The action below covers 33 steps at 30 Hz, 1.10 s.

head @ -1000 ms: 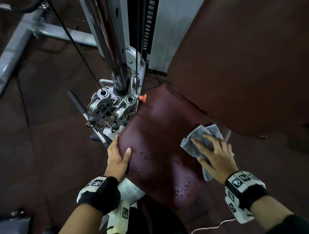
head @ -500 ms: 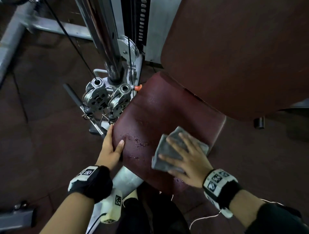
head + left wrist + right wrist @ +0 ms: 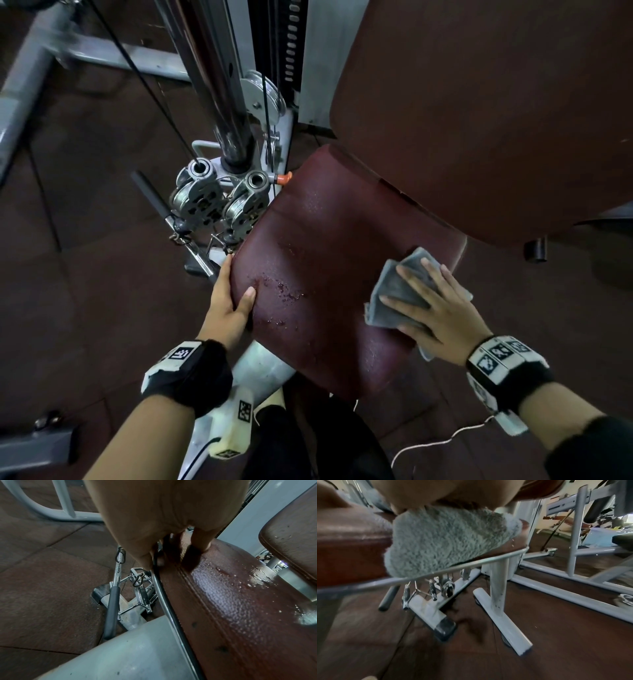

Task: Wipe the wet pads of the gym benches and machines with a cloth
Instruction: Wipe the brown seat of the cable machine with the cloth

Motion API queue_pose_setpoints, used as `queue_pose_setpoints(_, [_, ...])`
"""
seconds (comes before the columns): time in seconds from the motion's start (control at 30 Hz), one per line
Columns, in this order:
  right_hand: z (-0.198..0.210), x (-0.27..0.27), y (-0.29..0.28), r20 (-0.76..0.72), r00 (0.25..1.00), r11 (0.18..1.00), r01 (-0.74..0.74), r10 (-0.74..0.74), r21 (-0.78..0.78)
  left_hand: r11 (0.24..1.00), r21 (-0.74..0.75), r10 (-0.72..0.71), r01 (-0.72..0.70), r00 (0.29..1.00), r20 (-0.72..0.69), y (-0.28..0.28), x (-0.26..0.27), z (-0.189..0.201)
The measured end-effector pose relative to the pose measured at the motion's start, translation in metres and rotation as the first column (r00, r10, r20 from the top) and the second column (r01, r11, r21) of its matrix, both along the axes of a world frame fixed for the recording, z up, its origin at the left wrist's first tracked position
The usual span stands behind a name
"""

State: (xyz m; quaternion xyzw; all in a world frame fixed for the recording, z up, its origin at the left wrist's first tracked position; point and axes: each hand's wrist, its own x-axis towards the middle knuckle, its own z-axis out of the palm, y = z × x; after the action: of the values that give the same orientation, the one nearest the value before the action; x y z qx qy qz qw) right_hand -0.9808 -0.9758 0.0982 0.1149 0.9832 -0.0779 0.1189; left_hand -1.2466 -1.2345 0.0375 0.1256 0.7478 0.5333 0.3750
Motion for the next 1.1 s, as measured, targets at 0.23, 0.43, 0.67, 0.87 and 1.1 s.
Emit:
queue_pose_setpoints(0.23, [-0.002,-0.057,-0.073,-0.084,0.985,0.987,-0.156,0.153,-0.029,1.000,0.023,0.002,-0.002,1.000,-0.007,0.003,0.001,0.003])
queue_pose_setpoints(0.43, [-0.010,0.009,-0.084,-0.078,0.898,0.901,-0.434,0.432,-0.007,1.000,0.015,0.017,-0.017,1.000,0.022,-0.002,0.002,-0.004])
queue_pose_setpoints(0.67, [-0.006,0.033,-0.018,0.011,0.998,0.998,-0.054,0.054,0.023,1.000,0.029,0.003,-0.003,1.000,-0.010,-0.002,0.002,-0.005])
queue_pose_setpoints(0.87, [0.004,-0.054,-0.044,-0.053,0.994,0.995,0.093,-0.094,-0.024,1.000,0.006,-0.019,0.019,1.000,-0.025,-0.004,-0.002,-0.007])
queue_pose_setpoints(1.1, [-0.003,-0.017,-0.098,-0.121,0.921,0.924,-0.378,0.370,-0.058,0.999,0.039,-0.008,0.008,1.000,0.015,-0.004,-0.001,-0.007])
